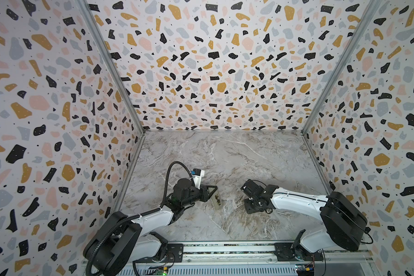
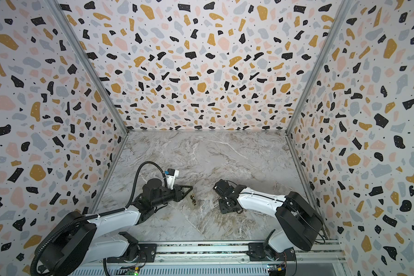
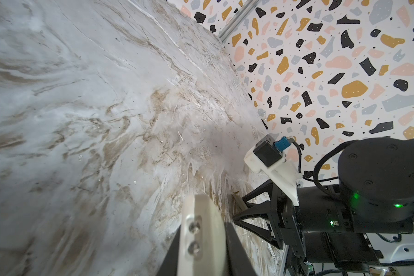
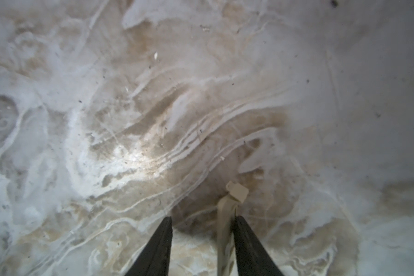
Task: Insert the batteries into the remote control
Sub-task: 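Lower the right gripper and close its fingers on the battery cover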
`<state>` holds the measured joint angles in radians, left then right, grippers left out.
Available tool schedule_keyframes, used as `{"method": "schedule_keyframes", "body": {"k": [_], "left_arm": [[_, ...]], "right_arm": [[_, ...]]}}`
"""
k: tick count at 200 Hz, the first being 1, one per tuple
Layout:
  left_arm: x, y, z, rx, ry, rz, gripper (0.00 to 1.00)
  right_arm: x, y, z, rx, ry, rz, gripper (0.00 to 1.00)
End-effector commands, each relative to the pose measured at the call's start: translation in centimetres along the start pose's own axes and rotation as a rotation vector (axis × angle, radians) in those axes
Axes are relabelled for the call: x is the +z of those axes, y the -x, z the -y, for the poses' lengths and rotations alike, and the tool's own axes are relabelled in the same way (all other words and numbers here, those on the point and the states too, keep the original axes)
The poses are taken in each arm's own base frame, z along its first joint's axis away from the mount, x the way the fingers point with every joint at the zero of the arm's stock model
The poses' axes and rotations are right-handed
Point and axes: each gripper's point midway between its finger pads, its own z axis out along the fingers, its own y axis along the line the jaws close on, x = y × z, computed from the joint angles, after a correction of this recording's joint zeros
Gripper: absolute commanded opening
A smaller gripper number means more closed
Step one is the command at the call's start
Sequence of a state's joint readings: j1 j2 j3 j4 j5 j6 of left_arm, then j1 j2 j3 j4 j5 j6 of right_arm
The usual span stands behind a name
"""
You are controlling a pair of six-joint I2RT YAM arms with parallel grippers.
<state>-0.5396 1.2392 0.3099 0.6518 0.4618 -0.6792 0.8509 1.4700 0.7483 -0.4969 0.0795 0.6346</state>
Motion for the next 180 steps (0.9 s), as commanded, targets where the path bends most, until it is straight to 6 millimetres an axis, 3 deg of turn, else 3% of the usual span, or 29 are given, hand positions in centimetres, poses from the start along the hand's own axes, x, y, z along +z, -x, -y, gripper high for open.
{"method": "schedule_keyframes", "body": {"k": [1, 79, 103, 121, 151, 180], "left_arm": [[-0.1, 1.7, 1.5, 0.049, -0.039, 0.049, 0.00], [-0.1, 1.6, 1.5, 0.049, -0.041, 0.047, 0.00], [-0.1, 1.6, 1.5, 0.048, -0.042, 0.046, 0.00], [-0.1, 1.6, 1.5, 0.048, -0.043, 0.044, 0.00], [0.0, 1.7, 1.6, 0.047, -0.046, 0.046, 0.00], [0.0, 1.7, 1.6, 0.046, -0.047, 0.046, 0.00]], "right_arm": [[0.2, -0.7, 0.9, -0.009, -0.030, -0.014, 0.42], [0.2, -1.3, 2.1, 0.029, -0.016, -0.013, 0.24], [0.1, -1.1, 2.4, 0.030, -0.018, -0.011, 0.22], [-0.1, -0.9, 2.8, 0.032, -0.022, -0.002, 0.27], [-0.5, -0.5, 3.5, 0.028, -0.042, 0.012, 0.46], [-0.8, -0.3, 3.8, 0.039, -0.039, 0.026, 0.51]]}}
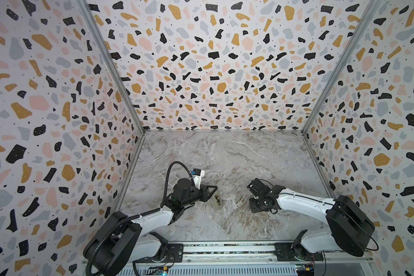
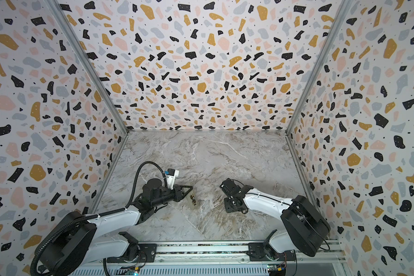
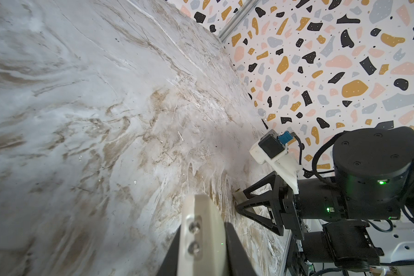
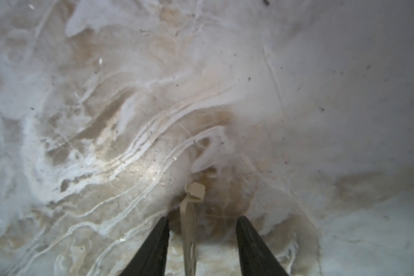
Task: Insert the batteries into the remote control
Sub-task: 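Lower the right gripper and close its fingers on the battery cover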
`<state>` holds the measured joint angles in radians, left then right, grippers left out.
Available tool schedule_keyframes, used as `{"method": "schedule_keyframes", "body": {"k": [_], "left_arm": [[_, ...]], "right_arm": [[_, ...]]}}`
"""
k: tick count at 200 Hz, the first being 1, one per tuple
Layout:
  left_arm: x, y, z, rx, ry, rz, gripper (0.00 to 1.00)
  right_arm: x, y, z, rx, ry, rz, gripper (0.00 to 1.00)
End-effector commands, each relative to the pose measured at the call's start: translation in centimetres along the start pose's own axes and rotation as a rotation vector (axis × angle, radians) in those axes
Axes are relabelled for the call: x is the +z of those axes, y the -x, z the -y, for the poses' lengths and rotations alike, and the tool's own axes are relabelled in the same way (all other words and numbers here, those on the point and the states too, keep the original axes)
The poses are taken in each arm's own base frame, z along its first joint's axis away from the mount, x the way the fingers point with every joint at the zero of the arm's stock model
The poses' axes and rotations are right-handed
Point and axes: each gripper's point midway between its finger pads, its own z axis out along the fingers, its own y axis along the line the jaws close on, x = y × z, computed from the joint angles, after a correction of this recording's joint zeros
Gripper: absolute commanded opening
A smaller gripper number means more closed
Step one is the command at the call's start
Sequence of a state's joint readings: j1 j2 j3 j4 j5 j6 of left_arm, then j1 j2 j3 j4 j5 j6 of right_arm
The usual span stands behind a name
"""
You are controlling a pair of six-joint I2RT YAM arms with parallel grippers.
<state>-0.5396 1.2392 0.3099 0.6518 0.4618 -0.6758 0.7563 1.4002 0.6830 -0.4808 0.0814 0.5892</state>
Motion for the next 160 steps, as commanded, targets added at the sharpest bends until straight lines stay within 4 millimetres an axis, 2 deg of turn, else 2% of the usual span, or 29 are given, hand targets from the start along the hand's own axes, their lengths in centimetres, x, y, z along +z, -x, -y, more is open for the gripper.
{"method": "schedule_keyframes", "body": {"k": [1, 82, 123, 139, 160], "left_arm": [[-0.05, 1.71, 1.63, 0.041, -0.047, 0.045, 0.00], [-0.10, 1.71, 1.68, 0.039, -0.047, 0.045, 0.00], [-0.21, 1.74, 1.81, 0.039, -0.050, 0.046, 0.00], [-0.26, 1.78, 1.85, 0.038, -0.051, 0.048, 0.00], [-0.25, 1.75, 1.86, 0.038, -0.051, 0.047, 0.00]], "right_arm": [[-0.61, -0.31, 0.92, -0.008, -0.023, 0.003, 0.51], [-1.41, 0.17, 1.49, 0.015, -0.026, 0.041, 0.38], [-1.40, 0.16, 1.62, 0.017, -0.032, 0.044, 0.34], [-1.49, 0.31, 1.50, 0.016, -0.027, 0.049, 0.36], [-1.49, 0.38, 1.35, 0.017, -0.021, 0.047, 0.49]]}}
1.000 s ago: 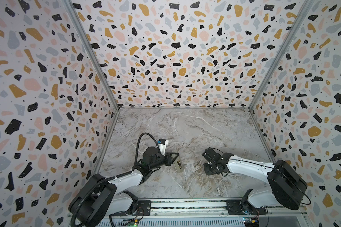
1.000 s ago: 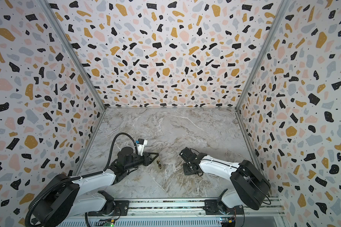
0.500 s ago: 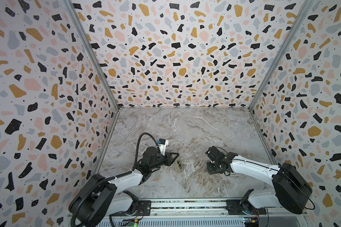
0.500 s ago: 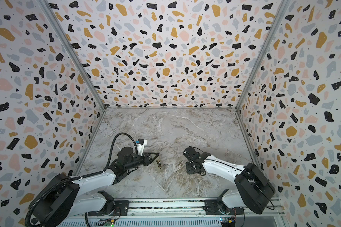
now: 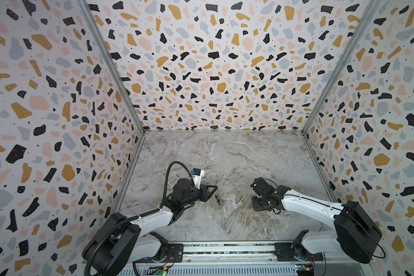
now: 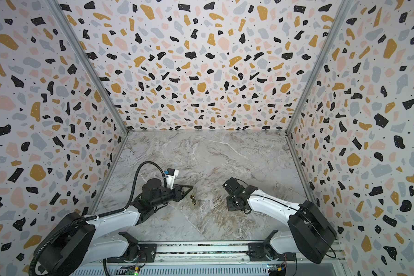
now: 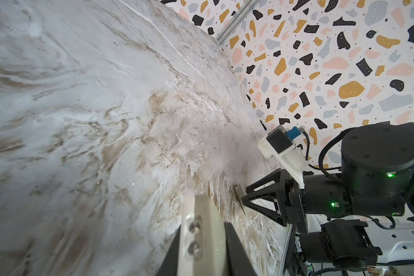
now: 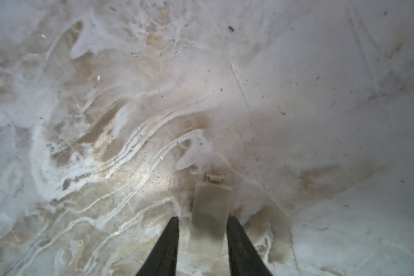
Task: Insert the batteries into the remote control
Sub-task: 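Lower the right gripper and close its fingers on the battery cover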
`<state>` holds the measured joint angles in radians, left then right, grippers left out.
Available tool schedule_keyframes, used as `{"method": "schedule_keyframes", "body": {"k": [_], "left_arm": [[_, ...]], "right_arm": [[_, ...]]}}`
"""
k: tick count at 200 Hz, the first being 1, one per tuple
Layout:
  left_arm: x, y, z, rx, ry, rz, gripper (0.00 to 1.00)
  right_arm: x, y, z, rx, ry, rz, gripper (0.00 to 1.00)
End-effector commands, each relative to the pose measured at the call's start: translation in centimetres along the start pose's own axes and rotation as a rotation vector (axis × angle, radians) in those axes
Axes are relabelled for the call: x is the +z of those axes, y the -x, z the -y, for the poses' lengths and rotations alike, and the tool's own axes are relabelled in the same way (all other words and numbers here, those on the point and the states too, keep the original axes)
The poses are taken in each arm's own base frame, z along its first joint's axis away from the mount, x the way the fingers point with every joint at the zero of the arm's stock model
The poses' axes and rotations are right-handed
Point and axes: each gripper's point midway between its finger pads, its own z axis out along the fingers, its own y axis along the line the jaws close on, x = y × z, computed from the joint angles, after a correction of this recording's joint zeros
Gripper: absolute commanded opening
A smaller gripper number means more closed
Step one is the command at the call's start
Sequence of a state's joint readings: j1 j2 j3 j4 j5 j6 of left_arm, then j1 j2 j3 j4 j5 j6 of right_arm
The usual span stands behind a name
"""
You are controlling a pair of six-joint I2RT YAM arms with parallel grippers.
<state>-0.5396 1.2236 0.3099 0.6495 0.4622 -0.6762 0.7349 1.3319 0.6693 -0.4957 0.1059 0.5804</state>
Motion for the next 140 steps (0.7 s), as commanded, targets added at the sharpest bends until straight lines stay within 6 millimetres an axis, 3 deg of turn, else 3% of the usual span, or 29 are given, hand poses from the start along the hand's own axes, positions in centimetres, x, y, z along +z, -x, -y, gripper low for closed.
{"method": "schedule_keyframes", "body": {"k": [1, 26, 61, 140], "left_arm": [[-0.1, 1.5, 1.5, 0.033, -0.043, 0.039, 0.00], [0.0, 1.6, 1.6, 0.032, -0.048, 0.039, 0.00], [0.0, 1.6, 1.8, 0.029, -0.057, 0.040, 0.00], [0.3, 1.4, 1.7, 0.023, -0.067, 0.033, 0.00]], "right_arm": [[-0.4, -0.2, 0.4, 0.001, -0.013, 0.000, 0.50], [-0.3, 0.2, 0.2, 0.003, -0.009, 0.009, 0.64], [0.4, 0.5, 0.0, 0.004, -0.009, 0.009, 0.66], [1.3, 0.6, 0.2, -0.012, -0.041, -0.006, 0.49]]}}
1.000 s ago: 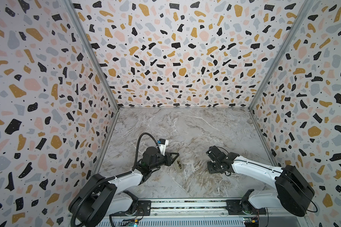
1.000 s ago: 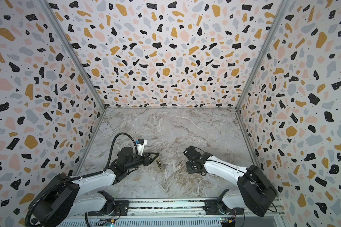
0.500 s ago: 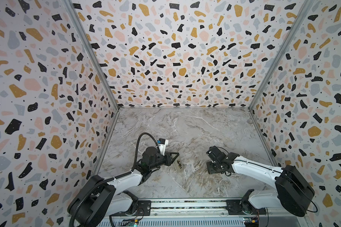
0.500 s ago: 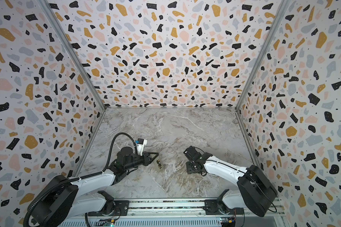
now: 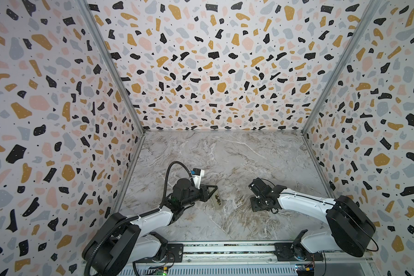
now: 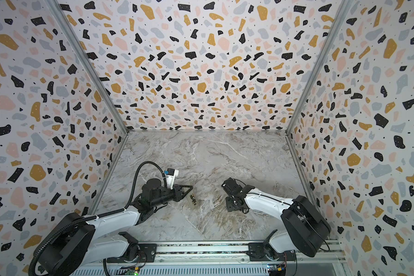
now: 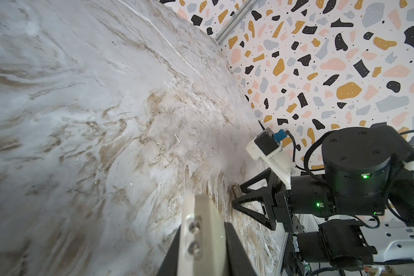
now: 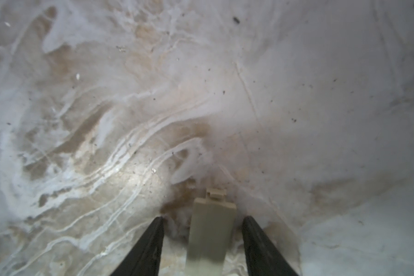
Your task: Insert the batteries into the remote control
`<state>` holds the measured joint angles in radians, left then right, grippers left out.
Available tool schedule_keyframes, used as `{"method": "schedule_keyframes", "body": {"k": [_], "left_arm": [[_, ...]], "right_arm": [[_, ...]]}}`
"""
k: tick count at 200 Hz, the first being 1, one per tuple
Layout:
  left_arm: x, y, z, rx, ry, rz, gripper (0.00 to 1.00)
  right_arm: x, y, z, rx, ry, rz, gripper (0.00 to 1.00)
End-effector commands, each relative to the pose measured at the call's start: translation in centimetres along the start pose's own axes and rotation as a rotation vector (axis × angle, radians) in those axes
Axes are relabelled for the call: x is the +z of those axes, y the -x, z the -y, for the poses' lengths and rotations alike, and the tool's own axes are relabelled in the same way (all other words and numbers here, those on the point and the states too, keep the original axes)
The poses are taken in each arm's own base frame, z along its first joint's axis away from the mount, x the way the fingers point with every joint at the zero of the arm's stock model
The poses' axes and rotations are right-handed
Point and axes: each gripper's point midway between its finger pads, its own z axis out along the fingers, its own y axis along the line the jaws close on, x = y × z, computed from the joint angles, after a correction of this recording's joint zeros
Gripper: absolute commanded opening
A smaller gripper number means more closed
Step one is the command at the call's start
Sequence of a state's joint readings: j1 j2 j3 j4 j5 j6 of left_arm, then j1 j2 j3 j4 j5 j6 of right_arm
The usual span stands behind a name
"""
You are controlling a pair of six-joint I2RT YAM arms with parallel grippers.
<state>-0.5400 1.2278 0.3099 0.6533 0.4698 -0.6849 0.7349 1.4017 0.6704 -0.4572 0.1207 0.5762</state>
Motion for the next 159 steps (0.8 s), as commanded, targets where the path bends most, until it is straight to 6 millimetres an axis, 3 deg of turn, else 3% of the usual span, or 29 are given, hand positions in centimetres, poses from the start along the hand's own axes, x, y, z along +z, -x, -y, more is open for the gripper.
{"method": "schedule_keyframes", "body": {"k": [1, 69, 128, 159], "left_arm": [[0.2, 1.5, 1.7, 0.031, -0.061, 0.038, 0.00], [0.2, 1.5, 1.7, 0.028, -0.067, 0.037, 0.00], [0.2, 1.4, 1.7, 0.026, -0.067, 0.037, 0.00], [0.2, 1.4, 1.7, 0.026, -0.065, 0.036, 0.00]], "right_arm": [[-0.2, 0.6, 0.1, -0.004, -0.014, 0.012, 0.49], [-0.2, 0.6, 0.1, -0.004, -0.010, 0.015, 0.33], [0.1, 0.7, -0.4, -0.026, 0.011, 0.015, 0.29], [0.5, 0.7, -1.2, -0.061, 0.014, -0.002, 0.35]]}}
